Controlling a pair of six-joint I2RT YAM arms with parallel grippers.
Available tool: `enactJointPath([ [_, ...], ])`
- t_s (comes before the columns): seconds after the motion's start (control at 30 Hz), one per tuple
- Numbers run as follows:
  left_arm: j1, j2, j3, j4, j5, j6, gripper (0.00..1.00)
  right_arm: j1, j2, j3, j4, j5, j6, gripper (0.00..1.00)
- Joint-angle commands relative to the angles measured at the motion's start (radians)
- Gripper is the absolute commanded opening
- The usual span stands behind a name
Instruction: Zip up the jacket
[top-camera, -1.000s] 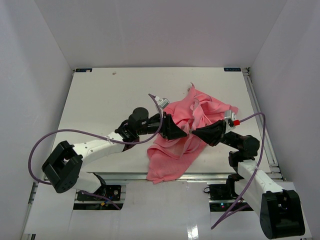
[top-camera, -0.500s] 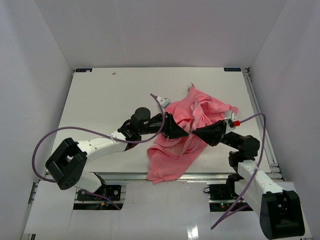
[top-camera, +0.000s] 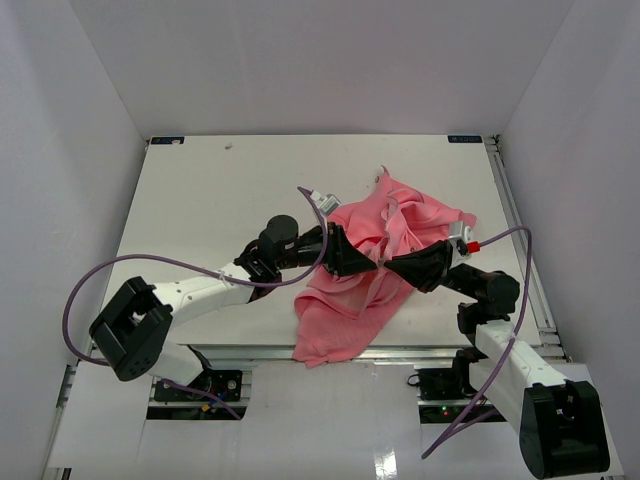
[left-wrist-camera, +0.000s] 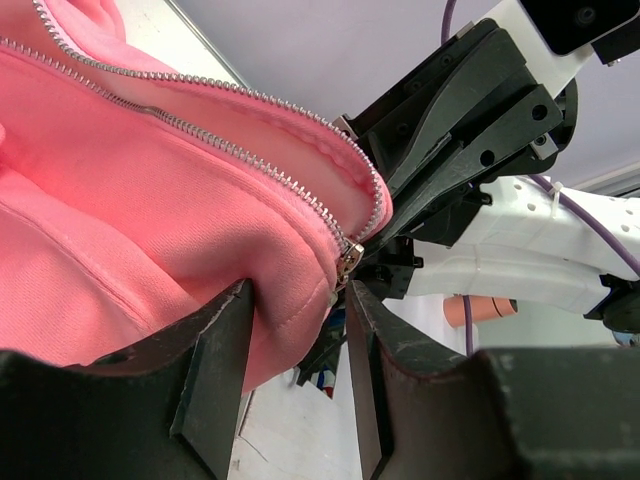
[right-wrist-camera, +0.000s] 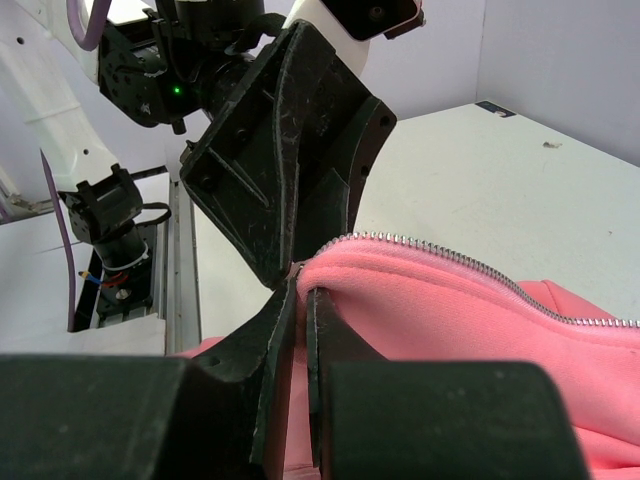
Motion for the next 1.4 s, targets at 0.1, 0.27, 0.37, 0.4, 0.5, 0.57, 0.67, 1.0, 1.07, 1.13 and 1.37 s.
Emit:
enactJointPath([
  [0.1, -0.003, -0.020, 0.005, 0.064, 0.026, -0.011, 0.23, 0.008, -0.003, 0.002, 0.107, 0.011, -0.013, 0.08],
  [0.27, -0.002, -0.009, 0.004, 0.078, 0.041, 0.018, 0.00, 0.008, 0.004, 0.006, 0.096, 0.013, -0.015, 0.08],
  [0.37, -0.002, -0.022, -0.008, 0.080, 0.039, 0.054, 0.00, 0.008, 0.013, 0.016, 0.083, 0.028, -0.015, 0.08],
  [0.4, -0.002, -0.026, -0.012, 0.080, 0.038, 0.063, 0.00, 0.009, 0.016, 0.016, 0.086, 0.040, -0.015, 0.08],
  [0.5, -0.003, -0.041, -0.028, 0.067, 0.022, 0.104, 0.00, 0.008, 0.007, 0.020, 0.070, 0.087, -0.028, 0.08],
  [0.57, -0.002, -0.045, -0.037, 0.069, 0.019, 0.122, 0.00, 0.009, 0.002, 0.030, 0.047, 0.098, -0.039, 0.08],
  [0.67, -0.002, -0.045, -0.059, 0.099, 0.018, 0.149, 0.00, 0.008, -0.007, 0.046, 0.033, 0.111, -0.040, 0.08],
  [1.0, -0.025, -0.054, -0.092, 0.143, 0.018, 0.250, 0.00, 0.008, 0.025, 0.079, -0.008, 0.168, -0.033, 0.08],
  [1.07, -0.029, -0.059, -0.090, 0.119, -0.010, 0.281, 0.00, 0.008, 0.030, 0.085, 0.006, 0.172, -0.020, 0.08],
  [1.13, -0.038, -0.059, -0.083, 0.096, -0.042, 0.307, 0.00, 0.008, 0.031, 0.085, 0.027, 0.175, -0.006, 0.08],
  [1.37, -0.061, -0.065, -0.064, -0.003, -0.134, 0.410, 0.00, 0.008, 0.018, 0.114, 0.031, 0.187, 0.039, 0.08],
])
